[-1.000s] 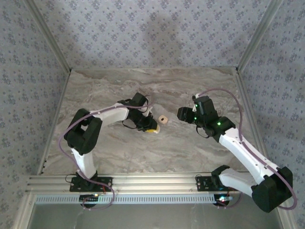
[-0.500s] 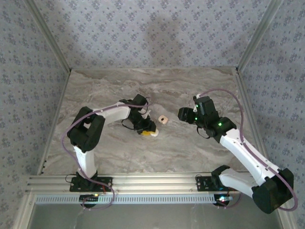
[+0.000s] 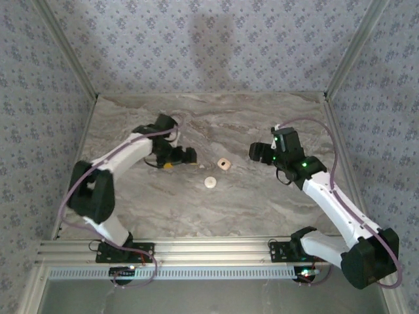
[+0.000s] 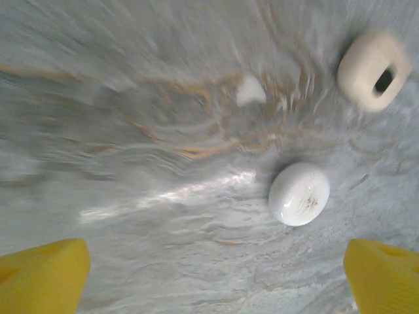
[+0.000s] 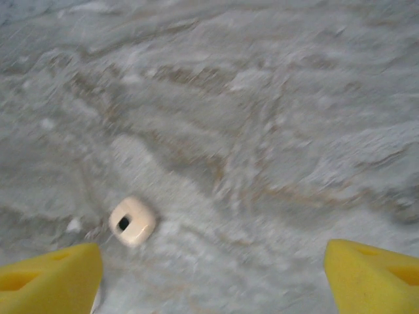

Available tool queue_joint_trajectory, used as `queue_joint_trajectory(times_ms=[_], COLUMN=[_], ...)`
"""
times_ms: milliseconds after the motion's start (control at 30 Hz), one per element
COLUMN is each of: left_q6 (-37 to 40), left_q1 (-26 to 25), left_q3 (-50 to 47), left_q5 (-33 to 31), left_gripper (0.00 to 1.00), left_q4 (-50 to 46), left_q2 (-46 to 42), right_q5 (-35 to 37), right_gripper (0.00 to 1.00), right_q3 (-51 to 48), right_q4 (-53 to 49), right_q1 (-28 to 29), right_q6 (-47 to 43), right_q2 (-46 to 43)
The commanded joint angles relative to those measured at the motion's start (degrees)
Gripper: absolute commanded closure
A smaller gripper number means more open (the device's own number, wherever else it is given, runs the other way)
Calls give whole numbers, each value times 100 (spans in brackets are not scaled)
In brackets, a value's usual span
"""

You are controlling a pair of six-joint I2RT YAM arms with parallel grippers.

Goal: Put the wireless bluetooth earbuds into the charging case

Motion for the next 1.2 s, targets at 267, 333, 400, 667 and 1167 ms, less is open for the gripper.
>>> queue_joint_trajectory(times_ms=[267, 333, 400, 667, 1167], left_q6=[1556, 1529, 1475, 2053, 1905], left_q1=[736, 978, 1204, 1538, 2240], left_q3=[-2875, -3387, -3696, -4740, -4901], left_q5=[-3857, -3907, -4028, -3981, -2593], left_gripper=[0, 0, 0, 0, 0], left_q4=[3531, 4143, 4619, 7139, 9201], left_q2=[-2847, -2823, -2634, -1479, -128], right_q5=[608, 545, 467, -129, -695], right_gripper=[0, 0, 0, 0, 0], right_q3=[-1269, -1585, -1899, -2801, -2822], right_q4=[2712, 3313, 3899, 6105, 7007], right_q1=[-1632, -1768, -1864, -2205, -2310], right_q6=[-1887, -2137, -2408, -2385, -2384], right_q2=[768, 897, 971, 1560, 2521])
